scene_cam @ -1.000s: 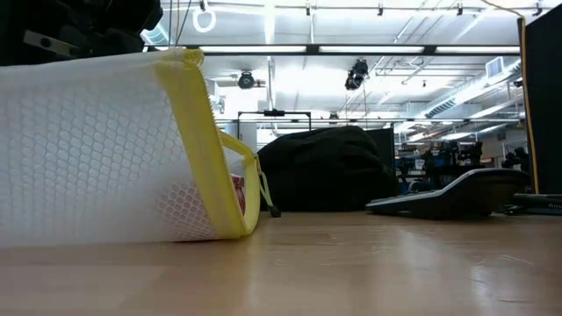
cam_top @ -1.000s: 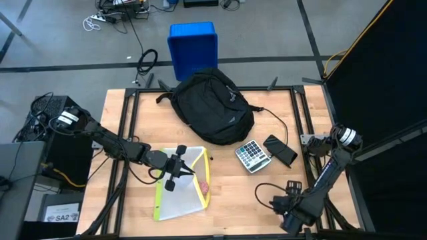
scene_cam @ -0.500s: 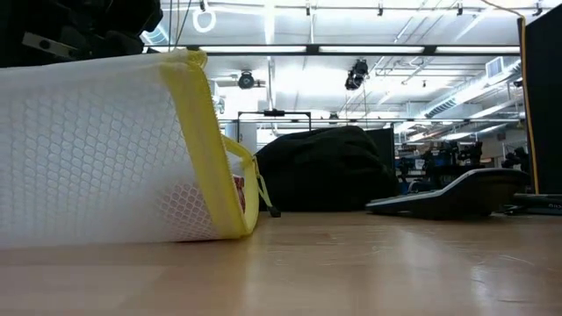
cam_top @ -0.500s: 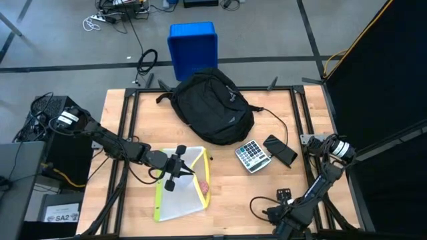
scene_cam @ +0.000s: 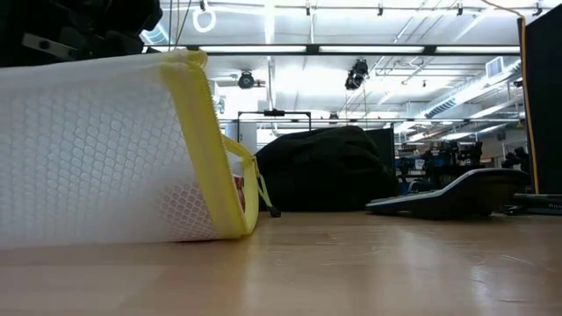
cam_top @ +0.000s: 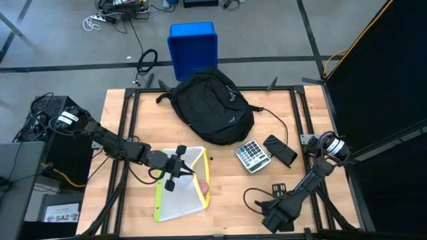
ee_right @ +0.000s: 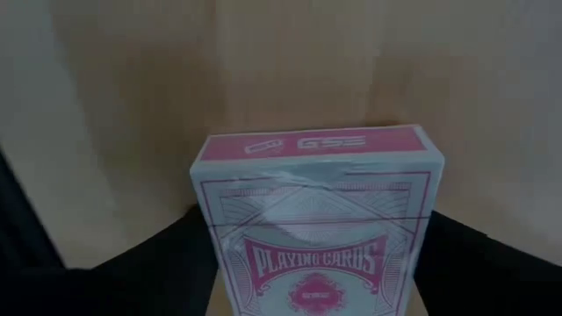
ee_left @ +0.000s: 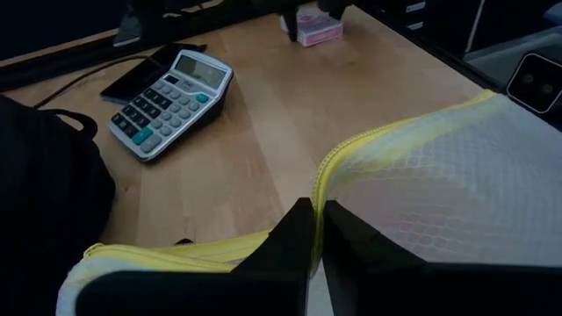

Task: Unpack backpack
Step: Put the game card into the yellow zip bag

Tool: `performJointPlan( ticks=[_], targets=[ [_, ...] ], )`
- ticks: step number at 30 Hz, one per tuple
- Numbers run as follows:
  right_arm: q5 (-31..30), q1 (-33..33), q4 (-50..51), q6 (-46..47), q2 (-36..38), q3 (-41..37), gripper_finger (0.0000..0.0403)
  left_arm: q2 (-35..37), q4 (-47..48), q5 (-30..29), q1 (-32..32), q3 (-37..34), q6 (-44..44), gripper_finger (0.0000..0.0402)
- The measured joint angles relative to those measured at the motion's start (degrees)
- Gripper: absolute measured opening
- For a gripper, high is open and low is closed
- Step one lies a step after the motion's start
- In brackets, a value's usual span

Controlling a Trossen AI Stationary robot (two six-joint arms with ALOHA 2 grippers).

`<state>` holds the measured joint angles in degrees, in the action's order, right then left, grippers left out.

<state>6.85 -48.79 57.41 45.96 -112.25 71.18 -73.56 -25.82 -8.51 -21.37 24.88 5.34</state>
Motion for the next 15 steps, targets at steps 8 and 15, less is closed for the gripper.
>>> performJointPlan(
  ticks=[8,15],
  targets=[
    [-12.0,5.9,-0.9,-4.3,3.8,-0.3,0.0275,0.0,-0.1,0.0,0.0,0.0,0.3,0.0000],
    [-22.1,11.2,-12.0,-10.6,11.9,-0.2,0.0275,0.0,0.0,0.0,0.0,0.0,0.2,0.0000]
  ],
)
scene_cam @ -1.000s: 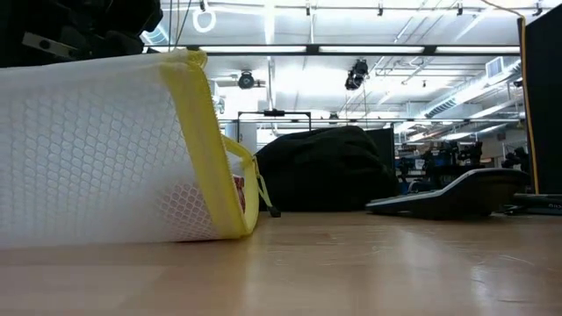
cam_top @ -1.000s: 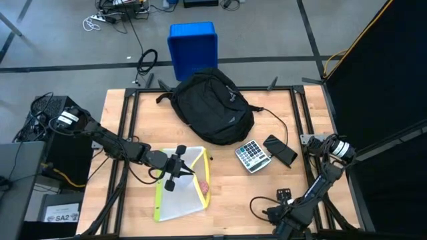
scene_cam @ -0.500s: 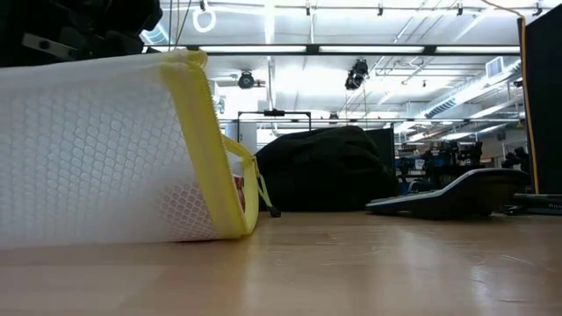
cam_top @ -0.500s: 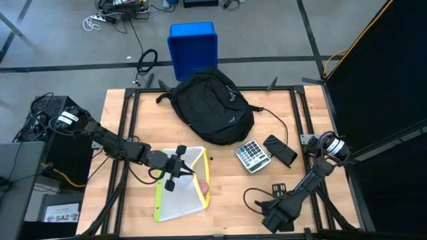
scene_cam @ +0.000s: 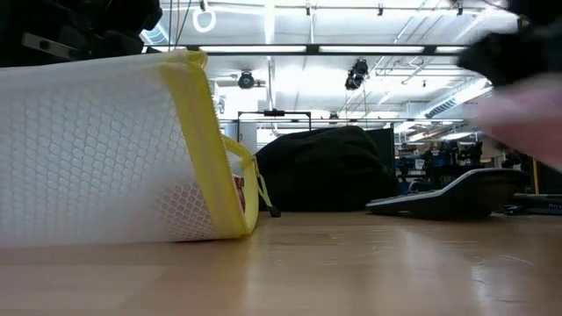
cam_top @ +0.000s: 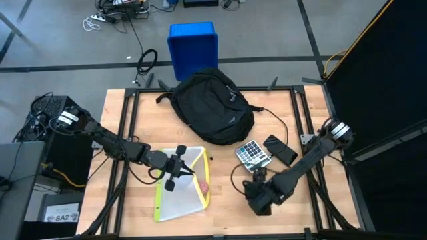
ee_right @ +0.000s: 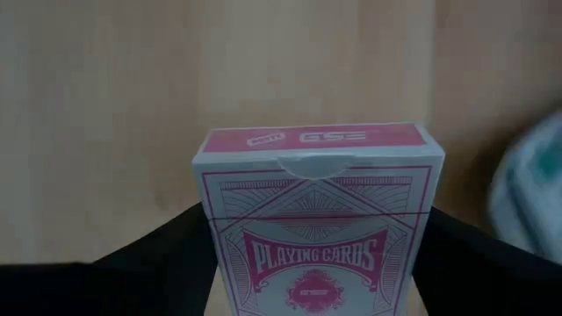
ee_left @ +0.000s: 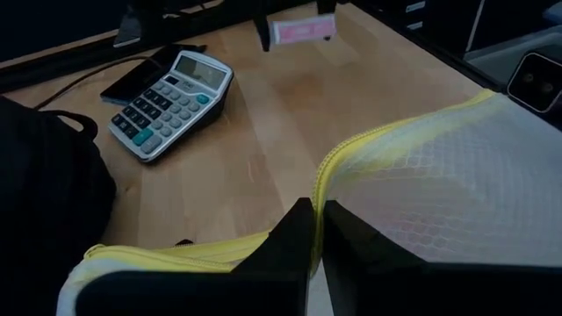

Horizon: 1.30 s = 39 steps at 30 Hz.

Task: Unpack backpack
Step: Put the game card into the yellow zip bag

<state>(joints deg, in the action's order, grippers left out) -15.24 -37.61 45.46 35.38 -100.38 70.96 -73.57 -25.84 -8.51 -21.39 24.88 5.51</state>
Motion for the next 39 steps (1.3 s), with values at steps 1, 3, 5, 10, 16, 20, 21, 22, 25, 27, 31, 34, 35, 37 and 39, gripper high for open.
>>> performJointPlan(
  ticks=[1,3,5,10,16,20,21,22,25,27,31,34,35,37,39],
  targets=[
    [-1.5,1.0,-2.6,-1.8,0.6,0.0,0.0275,0.0,0.0,0.0,0.0,0.0,0.0,0.0000],
    [-3.3,3.2,-9.2,-5.9,0.9,0.0,0.0275,0.0,-0.1,0.0,0.0,0.0,-0.1,0.0000],
    [-3.3,5.5,-17.0,-10.6,0.8,0.0,0.0275,0.0,-0.1,0.0,0.0,0.0,-0.1,0.0000],
    [2.4,11.0,-33.6,-20.1,-2.7,0.1,0.0275,0.0,-0.2,0.0,0.0,0.0,-0.1,0.0000],
    [5.1,17.1,-41.8,-24.9,-6.4,0.1,0.0275,0.0,0.0,0.0,0.0,0.0,0.1,0.0000],
    [8.1,20.0,-46.9,-23.8,-9.2,0.1,0.0275,0.0,0.1,0.0,0.0,0.0,0.1,0.0000],
    [9.5,20.4,-47.4,-23.7,-9.8,0.2,0.0275,0.0,0.0,0.0,0.0,0.0,0.1,0.0000],
    [10.5,20.5,-47.3,-23.6,-10.6,0.2,0.0275,0.0,0.1,0.0,0.0,0.0,0.1,0.0000],
    [10.8,20.2,-46.9,-23.2,-12.0,0.0,0.0275,0.0,0.3,0.0,0.0,0.0,0.1,0.0000],
    [10.6,19.8,-50.4,-23.2,-12.7,0.1,0.0275,0.0,-0.1,0.0,0.0,0.0,0.2,0.0000],
    [10.4,19.1,-57.5,-23.5,-14.4,0.1,0.0275,0.0,0.0,0.0,0.0,0.0,0.2,0.0000],
    [10.1,18.9,-61.8,-23.2,-16.0,0.1,0.0275,0.0,-0.1,0.0,0.0,0.0,0.2,0.0000],
    [10.0,18.9,-64.2,-23.2,-16.7,0.1,0.0275,0.0,-0.2,0.0,0.0,0.0,0.2,0.0000],
    [9.9,19.0,-66.9,-23.2,-18.0,0.1,0.0275,0.0,-0.5,0.0,0.0,0.0,0.3,0.0000],
    [9.9,19.0,-68.7,-23.1,-18.8,0.1,0.0275,0.0,-0.6,0.0,0.0,0.0,0.4,0.0000]
  ],
)
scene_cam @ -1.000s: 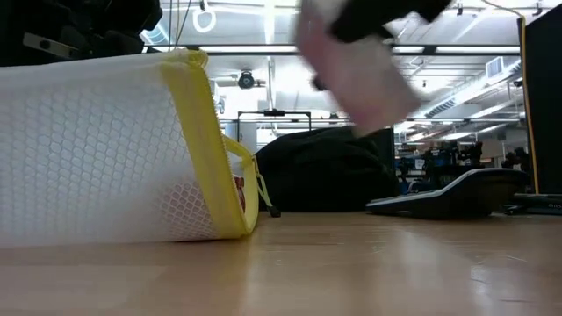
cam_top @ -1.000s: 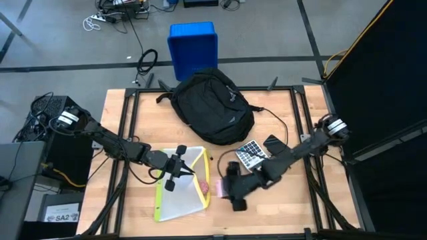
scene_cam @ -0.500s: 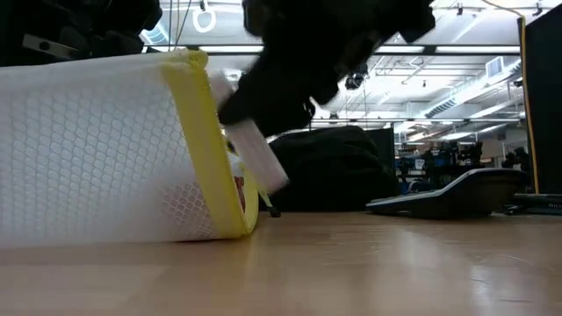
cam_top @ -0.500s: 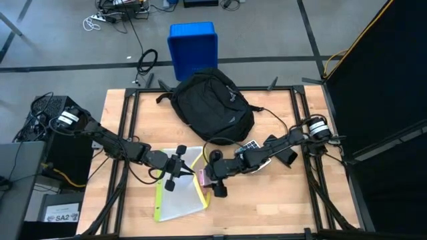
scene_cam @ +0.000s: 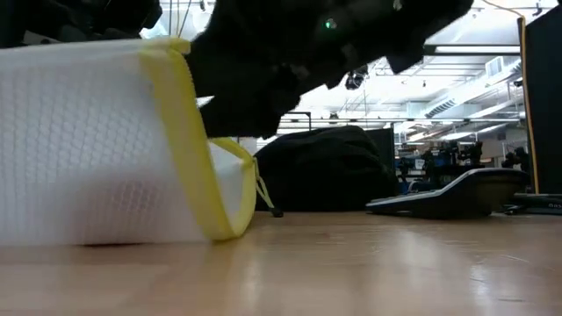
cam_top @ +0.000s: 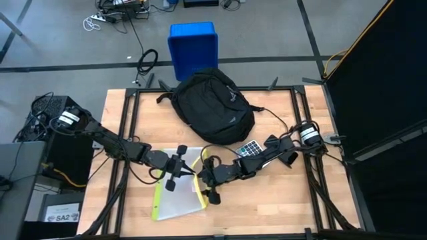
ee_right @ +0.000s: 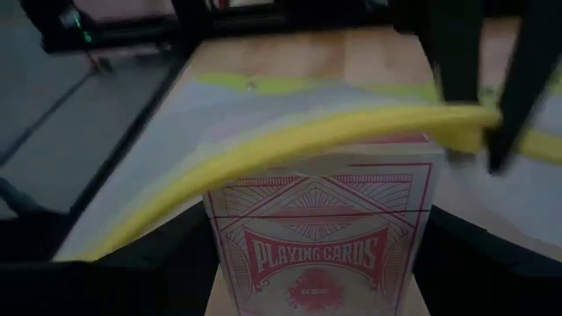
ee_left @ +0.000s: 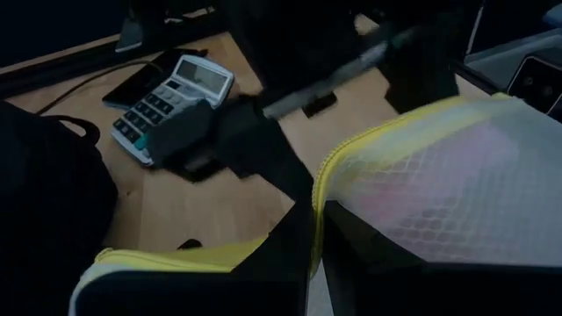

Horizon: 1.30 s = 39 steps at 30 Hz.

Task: Unpack backpack
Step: Put the game card into the yellow zip bag

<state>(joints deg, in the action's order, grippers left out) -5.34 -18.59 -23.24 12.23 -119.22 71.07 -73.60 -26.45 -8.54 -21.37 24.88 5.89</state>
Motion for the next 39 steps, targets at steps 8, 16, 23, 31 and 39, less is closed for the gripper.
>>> performJointPlan(
  ticks=[8,16,23,31,39],
  targets=[
    [-0.1,1.3,-3.0,1.6,-4.2,0.1,0.0275,0.0,-1.2,-0.1,0.0,0.0,1.4,0.0000],
    [1.4,2.3,-9.3,1.5,-5.5,0.0,0.0275,0.0,-1.3,-0.1,0.0,0.0,1.4,0.0000],
    [1.0,2.7,-11.1,1.7,-5.5,0.0,0.0275,0.0,-1.4,-0.1,0.0,0.0,1.4,0.0000],
    [0.2,3.4,-9.0,1.7,-5.5,0.0,0.0275,0.0,-1.5,0.1,0.0,0.0,1.4,0.0000],
    [-2.4,3.7,-9.1,2.8,-5.5,0.0,0.0287,0.0,-1.5,0.1,0.0,0.0,1.2,0.0000]
  ],
)
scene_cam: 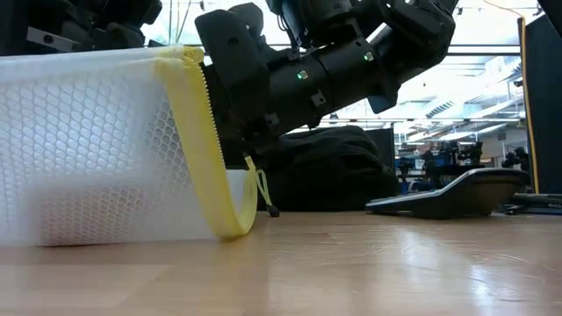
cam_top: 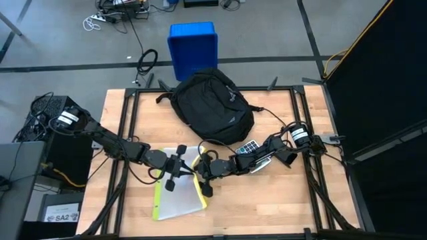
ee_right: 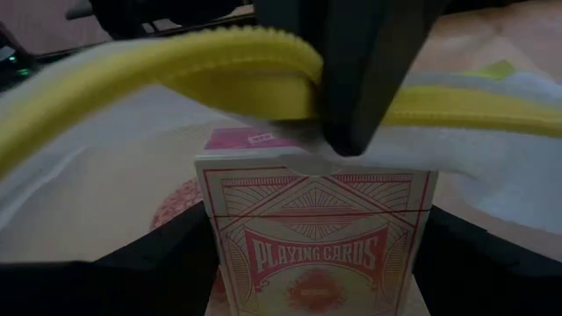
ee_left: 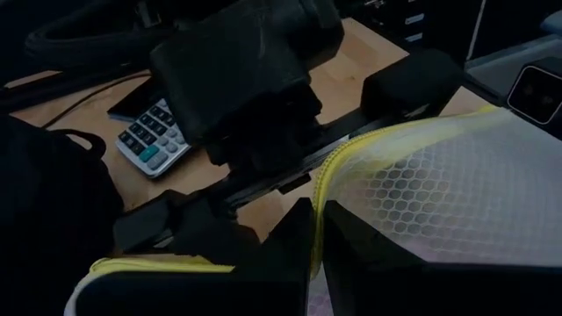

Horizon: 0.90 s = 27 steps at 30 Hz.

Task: Unpack backpack
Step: Put the game card into the yellow zip bag

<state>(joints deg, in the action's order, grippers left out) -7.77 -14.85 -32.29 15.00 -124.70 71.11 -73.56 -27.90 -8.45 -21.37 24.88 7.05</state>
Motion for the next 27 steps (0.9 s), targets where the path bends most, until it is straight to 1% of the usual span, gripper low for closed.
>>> performJointPlan(
  ticks=[3,5,6,12,15,18,24,27],
  targets=[
    [-0.1,0.0,-0.7,-0.1,0.1,0.0,0.0360,0.0,0.2,0.0,0.0,0.0,0.0,0.0000],
    [0.0,0.0,-0.6,0.5,0.2,0.0,0.0382,0.0,0.4,0.0,0.0,0.0,0.0,0.0000],
    [0.4,0.0,-0.4,0.5,0.2,0.0,0.0379,0.0,0.4,0.0,0.0,0.0,0.0,0.0000],
    [6.4,0.0,0.4,-0.1,0.8,0.0,0.0320,0.0,0.8,0.0,0.0,0.0,-0.2,0.0000],
    [7.9,0.0,2.5,1.4,2.2,0.0,0.0309,0.0,1.1,0.0,0.0,0.0,-0.3,0.0000],
    [7.9,0.0,6.3,1.6,4.5,0.0,0.0313,0.0,1.0,0.0,0.0,0.0,-0.3,0.0000],
    [7.4,-0.4,13.0,1.4,8.6,0.0,0.0343,0.0,1.2,0.0,0.0,0.0,-0.6,0.0000],
    [6.9,-0.9,17.7,1.5,10.5,0.1,0.0350,0.0,1.6,0.0,0.0,0.0,-0.8,0.0000]
  ],
)
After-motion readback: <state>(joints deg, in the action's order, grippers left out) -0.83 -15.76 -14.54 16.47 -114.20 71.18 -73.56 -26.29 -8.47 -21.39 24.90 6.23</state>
